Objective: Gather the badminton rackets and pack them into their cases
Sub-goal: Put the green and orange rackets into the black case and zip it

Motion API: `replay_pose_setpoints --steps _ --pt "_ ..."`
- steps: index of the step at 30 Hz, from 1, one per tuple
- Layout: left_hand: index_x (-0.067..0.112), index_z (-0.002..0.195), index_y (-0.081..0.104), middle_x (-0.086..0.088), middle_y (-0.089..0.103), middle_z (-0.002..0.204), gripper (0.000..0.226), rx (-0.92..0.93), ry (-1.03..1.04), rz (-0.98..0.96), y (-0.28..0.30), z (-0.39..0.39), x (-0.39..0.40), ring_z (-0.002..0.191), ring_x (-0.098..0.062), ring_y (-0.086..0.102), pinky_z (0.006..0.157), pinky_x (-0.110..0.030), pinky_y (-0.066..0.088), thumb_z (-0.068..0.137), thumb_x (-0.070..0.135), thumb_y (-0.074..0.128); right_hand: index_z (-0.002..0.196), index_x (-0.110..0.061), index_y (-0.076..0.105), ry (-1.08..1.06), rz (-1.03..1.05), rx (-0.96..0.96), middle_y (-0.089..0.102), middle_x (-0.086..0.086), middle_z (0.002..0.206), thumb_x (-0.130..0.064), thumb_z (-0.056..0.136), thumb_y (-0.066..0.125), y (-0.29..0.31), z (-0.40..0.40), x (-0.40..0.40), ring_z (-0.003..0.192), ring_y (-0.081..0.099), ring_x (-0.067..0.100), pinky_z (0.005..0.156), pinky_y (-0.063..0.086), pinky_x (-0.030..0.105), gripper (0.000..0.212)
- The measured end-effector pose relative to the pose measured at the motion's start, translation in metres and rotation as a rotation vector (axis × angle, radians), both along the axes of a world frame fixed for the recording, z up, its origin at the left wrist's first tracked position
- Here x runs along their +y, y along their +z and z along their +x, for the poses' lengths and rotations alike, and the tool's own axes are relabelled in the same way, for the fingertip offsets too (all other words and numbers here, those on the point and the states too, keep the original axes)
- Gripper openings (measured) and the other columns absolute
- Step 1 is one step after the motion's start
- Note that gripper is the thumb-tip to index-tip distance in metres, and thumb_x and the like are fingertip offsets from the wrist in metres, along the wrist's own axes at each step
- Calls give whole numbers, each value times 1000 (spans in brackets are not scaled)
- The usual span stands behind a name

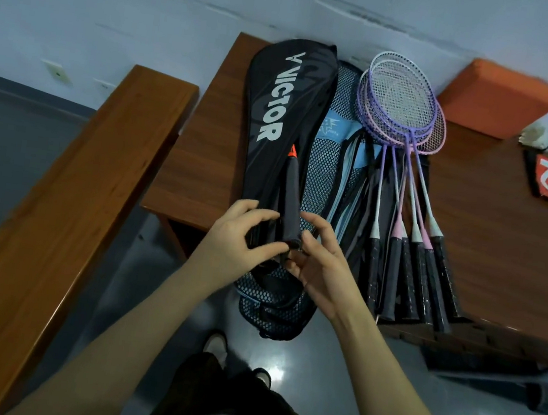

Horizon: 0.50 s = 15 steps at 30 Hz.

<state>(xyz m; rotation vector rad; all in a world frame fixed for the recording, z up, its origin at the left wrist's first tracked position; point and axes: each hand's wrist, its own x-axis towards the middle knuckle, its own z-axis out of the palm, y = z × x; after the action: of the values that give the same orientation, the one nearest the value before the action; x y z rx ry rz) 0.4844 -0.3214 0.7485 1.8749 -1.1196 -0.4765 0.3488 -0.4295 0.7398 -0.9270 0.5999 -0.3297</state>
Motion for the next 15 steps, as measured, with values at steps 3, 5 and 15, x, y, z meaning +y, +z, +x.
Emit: replay_pose_setpoints --steps 3,5,15 --pt "24 128 51 15 32 126 67 28 -136 70 7 1 8 113 13 29 95 -2 26 68 35 78 122 -26 53 30 -34 3 63 5 99 -22 85 58 5 -6 -4 77 56 16 66 40 27 38" --pt "22 122 55 13 34 123 61 -39 -127 70 10 0 8 111 12 31 95 -6 27 67 32 80 122 -28 54 43 -26 11 60 8 103 -23 83 61 7 -8 -4 76 56 16 65 41 26 40" --pt "8 97 70 -4 59 94 29 -132 196 -108 0 -39 8 83 -10 57 72 -25 49 70 11 79 102 -20 59 -4 19 57 61 7 85 -8 78 67 14 -8 -4 69 53 17 58 37 25 28"
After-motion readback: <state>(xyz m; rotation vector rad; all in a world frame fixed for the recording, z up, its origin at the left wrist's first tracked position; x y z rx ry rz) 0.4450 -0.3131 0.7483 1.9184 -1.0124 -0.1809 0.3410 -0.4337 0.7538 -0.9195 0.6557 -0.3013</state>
